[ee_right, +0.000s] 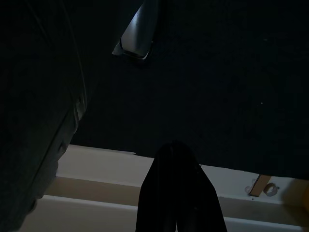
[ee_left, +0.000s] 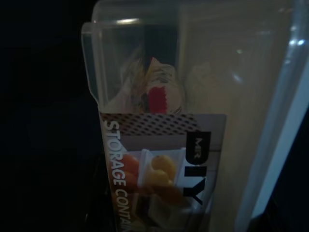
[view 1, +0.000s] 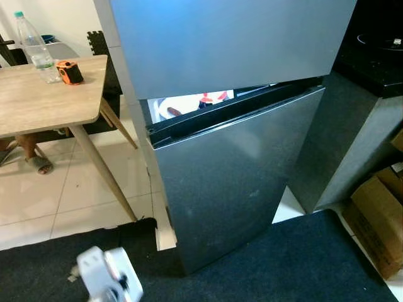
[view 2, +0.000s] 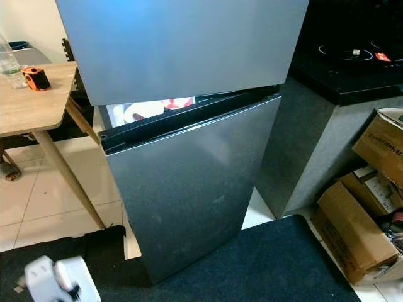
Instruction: Restocking fridge
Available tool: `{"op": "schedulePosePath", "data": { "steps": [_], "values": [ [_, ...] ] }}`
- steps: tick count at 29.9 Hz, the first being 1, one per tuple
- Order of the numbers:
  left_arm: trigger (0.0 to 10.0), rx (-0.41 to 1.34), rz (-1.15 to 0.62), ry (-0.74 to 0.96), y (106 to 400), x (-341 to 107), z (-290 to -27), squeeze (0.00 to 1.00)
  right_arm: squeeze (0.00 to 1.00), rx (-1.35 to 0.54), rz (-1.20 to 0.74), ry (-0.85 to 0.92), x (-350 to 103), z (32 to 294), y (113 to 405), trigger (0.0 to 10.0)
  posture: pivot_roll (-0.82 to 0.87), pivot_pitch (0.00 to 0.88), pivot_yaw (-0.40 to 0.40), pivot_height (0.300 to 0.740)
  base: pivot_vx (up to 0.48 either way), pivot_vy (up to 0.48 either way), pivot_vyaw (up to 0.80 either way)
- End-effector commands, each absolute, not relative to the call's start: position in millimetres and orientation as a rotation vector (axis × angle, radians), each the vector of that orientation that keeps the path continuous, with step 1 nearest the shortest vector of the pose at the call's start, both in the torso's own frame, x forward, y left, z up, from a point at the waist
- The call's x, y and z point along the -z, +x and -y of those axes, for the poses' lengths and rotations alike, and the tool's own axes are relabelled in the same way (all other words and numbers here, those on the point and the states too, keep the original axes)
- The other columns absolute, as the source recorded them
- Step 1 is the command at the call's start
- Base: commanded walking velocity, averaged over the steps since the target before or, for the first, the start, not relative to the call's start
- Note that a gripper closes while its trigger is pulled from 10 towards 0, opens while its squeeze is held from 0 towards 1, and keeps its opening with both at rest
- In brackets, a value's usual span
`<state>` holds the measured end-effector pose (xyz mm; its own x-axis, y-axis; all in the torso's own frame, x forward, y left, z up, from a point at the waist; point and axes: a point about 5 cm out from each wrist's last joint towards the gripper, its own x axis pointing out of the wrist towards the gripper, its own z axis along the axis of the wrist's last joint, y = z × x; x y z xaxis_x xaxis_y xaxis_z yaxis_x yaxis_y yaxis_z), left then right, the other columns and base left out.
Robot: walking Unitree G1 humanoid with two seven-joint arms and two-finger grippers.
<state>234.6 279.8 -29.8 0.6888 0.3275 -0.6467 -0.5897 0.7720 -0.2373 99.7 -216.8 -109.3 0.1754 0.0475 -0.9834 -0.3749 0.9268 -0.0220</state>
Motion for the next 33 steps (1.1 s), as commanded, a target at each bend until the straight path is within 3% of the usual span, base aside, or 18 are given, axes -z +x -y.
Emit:
{"op": "schedulePosePath", "data": {
  "steps": [1,2,7,11,12,17,18,21,24,33],
  "values": [
    [10.0,-0.526,-0.499,-0.466,251.5,9.2,-293.2,0.0,0.0,-0.305,-1.311,-0.274,107.0,211.1,112.1,10.0,-0.08,0.0,0.022,0.74,0.0,0.0,0.0],
    [10.0,-0.486,-0.4,-0.499,271.7,-12.5,-299.3,0.0,0.0,-0.304,-1.312,-0.28,107.0,211.4,112.1,10.0,-0.08,0.0,0.022,0.74,0.0,0.0,0.0],
    [10.0,-0.449,-0.324,-0.517,286.7,-30.3,-302.6,0.0,0.0,-0.303,-1.312,-0.285,107.0,211.7,112.1,10.0,-0.08,0.0,0.022,0.74,0.0,0.0,0.0],
    [10.0,-0.363,-0.146,-0.567,313.9,-68.7,-306.7,0.0,0.0,-0.3,-1.311,-0.292,107.0,212.1,112.1,10.0,-0.08,0.0,0.023,0.74,0.0,0.0,0.0],
    [10.0,-0.302,-0.031,-0.647,327.2,-90.4,-306.3,0.0,0.0,-0.3,-1.31,-0.296,107.0,212.2,112.3,10.0,-0.08,0.0,0.022,0.74,0.0,0.0,0.0],
    [10.0,-0.116,0.1,-0.775,343.8,-112.6,-290.3,0.0,0.0,-0.302,-1.309,-0.299,106.9,212.2,112.5,10.0,-0.08,0.0,0.022,0.74,0.0,0.0,0.0],
    [10.0,-0.116,0.1,-0.775,343.8,-112.6,-290.3,0.0,0.0,-0.302,-1.309,-0.299,106.9,212.2,112.5,10.0,-0.08,0.0,0.022,0.74,0.0,0.0,0.0],
    [10.0,0.123,0.104,-0.858,351.6,-114.2,-259.6,0.0,0.0,-0.304,-1.309,-0.303,106.9,212.3,112.6,10.0,-0.08,0.0,0.022,0.74,0.0,0.0,0.0],
    [10.0,0.256,0.06,-0.879,351.1,-105.5,-236.4,0.0,0.0,-0.305,-1.309,-0.304,106.9,212.3,112.7,10.0,-0.08,0.0,0.022,0.74,0.0,0.0,0.0],
    [10.0,0.444,-0.063,-0.953,340.4,-78.5,-192.2,0.0,0.0,-0.307,-1.31,-0.303,106.9,212.2,112.5,10.0,-0.08,0.0,0.02,0.74,0.0,0.0,0.0]
  ]
}}
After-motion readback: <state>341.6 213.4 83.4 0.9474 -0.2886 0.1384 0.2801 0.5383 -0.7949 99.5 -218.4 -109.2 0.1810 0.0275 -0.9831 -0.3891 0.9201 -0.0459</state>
